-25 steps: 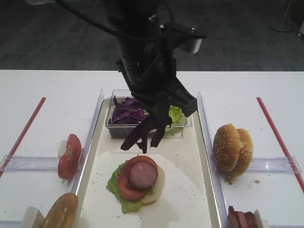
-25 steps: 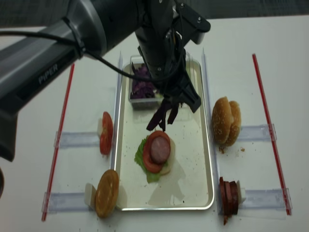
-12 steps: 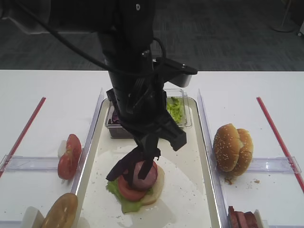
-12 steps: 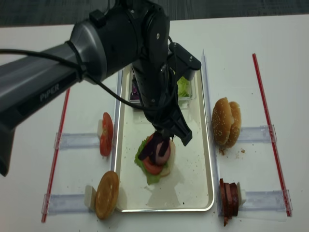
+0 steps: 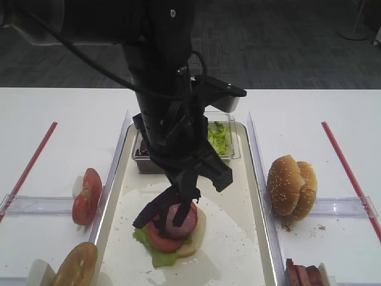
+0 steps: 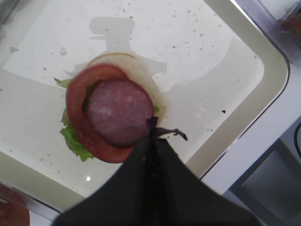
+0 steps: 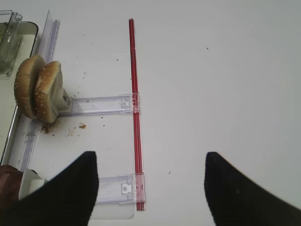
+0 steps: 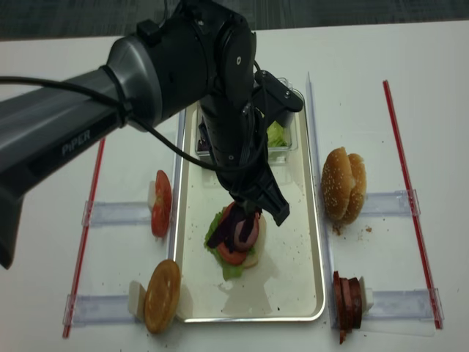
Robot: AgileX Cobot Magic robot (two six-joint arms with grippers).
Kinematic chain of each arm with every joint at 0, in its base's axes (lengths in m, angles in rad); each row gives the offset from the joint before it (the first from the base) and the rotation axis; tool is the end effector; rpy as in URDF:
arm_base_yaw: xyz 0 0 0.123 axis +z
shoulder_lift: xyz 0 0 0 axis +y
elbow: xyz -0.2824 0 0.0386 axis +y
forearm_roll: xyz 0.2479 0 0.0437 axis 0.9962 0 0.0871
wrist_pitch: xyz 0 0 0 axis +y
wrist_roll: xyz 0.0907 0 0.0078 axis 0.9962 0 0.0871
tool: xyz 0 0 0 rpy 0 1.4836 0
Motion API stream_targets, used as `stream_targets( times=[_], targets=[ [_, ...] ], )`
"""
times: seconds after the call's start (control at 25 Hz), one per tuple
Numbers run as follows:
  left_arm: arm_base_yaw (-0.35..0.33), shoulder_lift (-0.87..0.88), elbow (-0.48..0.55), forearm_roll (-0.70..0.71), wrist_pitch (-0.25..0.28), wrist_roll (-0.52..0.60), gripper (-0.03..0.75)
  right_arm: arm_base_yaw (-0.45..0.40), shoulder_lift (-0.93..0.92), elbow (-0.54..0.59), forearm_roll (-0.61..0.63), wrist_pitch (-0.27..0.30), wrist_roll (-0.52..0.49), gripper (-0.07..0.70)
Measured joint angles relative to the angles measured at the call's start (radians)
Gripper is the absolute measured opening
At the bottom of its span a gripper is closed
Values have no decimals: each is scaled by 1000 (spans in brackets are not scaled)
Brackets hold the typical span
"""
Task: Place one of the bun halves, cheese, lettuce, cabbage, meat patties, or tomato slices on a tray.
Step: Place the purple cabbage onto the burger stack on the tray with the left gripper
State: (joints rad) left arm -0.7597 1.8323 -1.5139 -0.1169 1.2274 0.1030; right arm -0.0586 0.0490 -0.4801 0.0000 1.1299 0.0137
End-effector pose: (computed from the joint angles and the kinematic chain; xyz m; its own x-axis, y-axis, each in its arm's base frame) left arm 0.2611 -0.2618 0.2598 -0.6749 0.7280 -0.1208 0.7379 0.6672 -0.1016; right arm 0.0012 -0.0001 0.2663 -0.5723 0.0473 -0.8187 0.0664 0.9977 0.0112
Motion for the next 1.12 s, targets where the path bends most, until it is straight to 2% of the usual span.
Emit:
stream_targets(
  times=[0.32, 0.56, 0.84, 1.12],
  targets=[
    [0, 0, 0, 0, -2, 0, -12, 0, 0, 0, 0, 0, 0, 508],
    [0, 0, 0, 10, -56, 0, -12, 0, 0, 0, 0, -2, -2, 508],
    [0, 60, 1, 35, -60, 0, -12, 0, 0, 0, 0, -2, -5, 508],
    [0, 71, 4, 83, -95, 0, -12, 0, 0, 0, 0, -2, -5, 508]
  ],
)
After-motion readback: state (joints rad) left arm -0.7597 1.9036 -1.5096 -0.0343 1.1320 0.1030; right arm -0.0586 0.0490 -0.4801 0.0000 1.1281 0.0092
